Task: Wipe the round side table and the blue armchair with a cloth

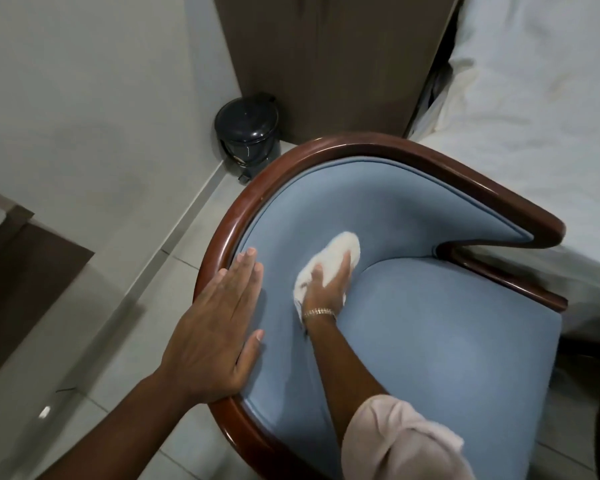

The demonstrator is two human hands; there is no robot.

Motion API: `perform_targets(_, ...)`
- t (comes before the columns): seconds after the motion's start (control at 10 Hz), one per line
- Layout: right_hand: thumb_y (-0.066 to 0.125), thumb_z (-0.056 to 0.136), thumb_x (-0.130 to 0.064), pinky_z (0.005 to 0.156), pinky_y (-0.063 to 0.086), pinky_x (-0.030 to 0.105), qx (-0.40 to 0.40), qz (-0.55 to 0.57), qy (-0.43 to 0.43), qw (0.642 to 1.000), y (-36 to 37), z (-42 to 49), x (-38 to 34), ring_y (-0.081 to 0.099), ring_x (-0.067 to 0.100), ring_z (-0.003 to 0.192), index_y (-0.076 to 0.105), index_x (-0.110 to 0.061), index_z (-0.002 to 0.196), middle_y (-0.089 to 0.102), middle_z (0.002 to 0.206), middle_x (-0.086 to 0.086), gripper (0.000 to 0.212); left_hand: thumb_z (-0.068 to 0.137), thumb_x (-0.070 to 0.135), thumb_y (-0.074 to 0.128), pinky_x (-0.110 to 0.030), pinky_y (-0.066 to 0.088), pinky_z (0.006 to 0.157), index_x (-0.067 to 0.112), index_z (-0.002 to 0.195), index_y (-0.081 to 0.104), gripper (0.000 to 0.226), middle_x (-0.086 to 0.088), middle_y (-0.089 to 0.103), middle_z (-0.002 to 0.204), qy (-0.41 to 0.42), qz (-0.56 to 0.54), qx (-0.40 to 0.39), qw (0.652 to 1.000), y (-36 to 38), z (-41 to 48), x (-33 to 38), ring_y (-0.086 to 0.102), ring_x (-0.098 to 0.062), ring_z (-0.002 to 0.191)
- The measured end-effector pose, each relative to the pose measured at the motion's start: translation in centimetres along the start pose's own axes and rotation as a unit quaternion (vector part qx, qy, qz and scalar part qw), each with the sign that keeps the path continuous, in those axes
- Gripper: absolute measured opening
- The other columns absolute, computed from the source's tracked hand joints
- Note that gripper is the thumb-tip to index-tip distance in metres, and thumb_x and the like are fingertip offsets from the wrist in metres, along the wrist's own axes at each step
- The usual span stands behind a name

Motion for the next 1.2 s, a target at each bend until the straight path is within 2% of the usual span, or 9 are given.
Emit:
perform_targets(0.1,0.051,0.097,-0.025,0.11,0.031,0.031,-0.11,-0.098,0.092,0.985,-2.0,-3.3,7.7,0.04,0.029,0.139,0.02,-0.032,0.152,0.032,0.159,0.008,0.064,0.093,0.046,0.045,-0.041,0.015,0.128,0.005,0.16,0.013,0.084,-0.012,0.008,0.171,-0.003,0.005,-0.013,1.0,0.4,0.0,-0.2,0.008,-0.026,0.158)
perform_targets(0.3,0.06,0.091,-0.029,0.117,0.03,0.029,-0.285,-0.083,-0.006,0.955,-5.1,-10.5,1.5,0.042,0.013,0.137,0.033,-0.049,0.139,0.039,0.155,-0.007,0.059,0.095,0.051,0.043,-0.039,0.019,0.125,0.008,0.159,0.02,0.08,-0.007,0.017,0.169,-0.08,-0.113,-0.024,0.99,-1.8,0.6,0.9,0.016,-0.02,0.157)
perform_targets(0.4,0.052,0.085,-0.056,0.12,0.03,0.034,-0.305,-0.034,-0.117,0.944,-3.5,-13.9,-7.7,0.033,0.002,0.142,0.027,-0.057,0.141,0.032,0.157,-0.016,0.061,0.093,0.046,0.058,-0.031,0.033,0.119,0.018,0.153,0.04,0.068,-0.002,0.045,0.158,-0.261,-0.461,0.01,0.848,-4.3,0.8,0.5,0.041,-0.016,0.146)
perform_targets(0.5,0.041,0.092,-0.04,0.124,0.017,0.034,-0.353,-0.042,-0.238,0.904,0.7,-16.7,-16.7,0.016,0.004,0.149,0.022,-0.053,0.142,0.017,0.162,-0.013,0.055,0.071,0.042,0.077,-0.03,0.061,0.078,0.022,0.123,0.066,0.057,-0.007,0.078,0.116,-0.357,-0.629,0.103,0.683,-8.3,-0.3,-3.3,0.075,-0.022,0.103)
perform_targets(0.7,0.066,0.07,-0.023,0.107,0.046,0.042,-0.412,0.017,-0.177,0.894,14.1,-20.3,-25.7,0.05,0.021,0.127,0.036,-0.025,0.145,0.046,0.145,0.004,0.081,0.074,0.017,0.072,-0.06,0.051,0.101,0.002,0.128,0.063,0.056,-0.03,0.067,0.127,-0.363,-0.729,0.313,0.488,-16.1,-7.4,-19.3,0.066,-0.046,0.114)
perform_targets(0.8,0.079,0.065,-0.014,0.085,0.058,0.034,-0.475,0.009,-0.084,0.876,25.0,-22.9,-27.1,0.068,0.023,0.101,0.064,-0.016,0.119,0.071,0.114,0.007,0.056,0.072,0.016,0.076,-0.065,0.046,0.105,0.005,0.136,0.058,0.067,-0.027,0.064,0.134,-0.351,-0.738,0.396,0.419,-17.1,-11.4,-28.0,0.06,-0.048,0.123)
perform_targets(0.9,0.078,0.073,-0.007,0.082,0.057,0.026,-0.415,-0.032,-0.175,0.892,34.7,-24.6,-28.8,0.065,0.014,0.09,0.072,-0.012,0.104,0.073,0.101,-0.001,0.032,0.084,0.013,0.074,-0.053,0.058,0.094,0.011,0.121,0.068,0.038,-0.015,0.074,0.122,-0.412,-0.679,0.467,0.389,-17.0,-14.9,-36.4,0.07,-0.037,0.111)
perform_targets(1.0,0.075,0.077,-0.013,0.092,0.051,0.026,-0.376,-0.107,-0.26,0.883,42.1,-25.6,-28.8,0.06,0.01,0.091,0.071,-0.015,0.106,0.07,0.102,-0.005,0.029,0.084,0.012,0.076,-0.056,0.05,0.107,0.011,0.14,0.053,0.061,-0.013,0.064,0.138,-0.531,-0.563,0.458,0.438,-15.4,-16.9,-42.7,0.062,-0.036,0.124)
perform_targets(1.2,0.06,0.087,-0.019,0.092,0.052,0.033,-0.337,-0.271,-0.4,0.808,45.9,-26.4,-27.0,0.067,0.027,0.101,0.072,-0.013,0.104,0.075,0.105,0.009,0.022,0.086,-0.002,0.063,-0.053,0.038,0.116,0.013,0.157,0.024,0.083,-0.02,0.042,0.156,-0.598,-0.37,0.324,0.633,-14.2,-17.0,-45.7,0.044,-0.037,0.142)
Point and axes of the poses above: each hand's wrist, its own z-axis towards the middle knuckle, its own y-axis out of the palm, x = y × z, the point moved 6 cm from there along z, towards the middle knuckle
